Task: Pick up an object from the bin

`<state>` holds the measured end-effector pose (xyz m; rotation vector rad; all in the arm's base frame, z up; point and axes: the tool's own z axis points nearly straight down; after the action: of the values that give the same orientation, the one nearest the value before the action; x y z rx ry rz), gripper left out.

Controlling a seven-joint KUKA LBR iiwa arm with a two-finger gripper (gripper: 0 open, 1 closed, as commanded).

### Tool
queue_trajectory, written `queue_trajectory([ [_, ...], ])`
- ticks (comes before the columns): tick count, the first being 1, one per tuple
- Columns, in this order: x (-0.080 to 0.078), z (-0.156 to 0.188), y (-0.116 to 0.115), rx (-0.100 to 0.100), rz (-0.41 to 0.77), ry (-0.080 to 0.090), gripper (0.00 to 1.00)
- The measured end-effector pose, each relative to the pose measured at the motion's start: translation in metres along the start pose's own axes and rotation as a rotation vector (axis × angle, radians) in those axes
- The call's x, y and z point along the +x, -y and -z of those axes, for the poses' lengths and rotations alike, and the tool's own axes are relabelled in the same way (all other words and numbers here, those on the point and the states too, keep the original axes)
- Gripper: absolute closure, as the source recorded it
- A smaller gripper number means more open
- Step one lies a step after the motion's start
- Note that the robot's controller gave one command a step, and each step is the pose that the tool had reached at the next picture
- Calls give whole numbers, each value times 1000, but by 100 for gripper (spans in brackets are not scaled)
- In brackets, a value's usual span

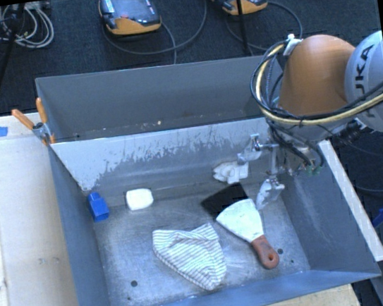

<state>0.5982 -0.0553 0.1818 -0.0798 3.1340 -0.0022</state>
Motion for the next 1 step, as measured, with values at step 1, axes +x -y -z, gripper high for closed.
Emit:
queue_trajectory([
  [1,30,-24,-43,-3,122,-13,0],
])
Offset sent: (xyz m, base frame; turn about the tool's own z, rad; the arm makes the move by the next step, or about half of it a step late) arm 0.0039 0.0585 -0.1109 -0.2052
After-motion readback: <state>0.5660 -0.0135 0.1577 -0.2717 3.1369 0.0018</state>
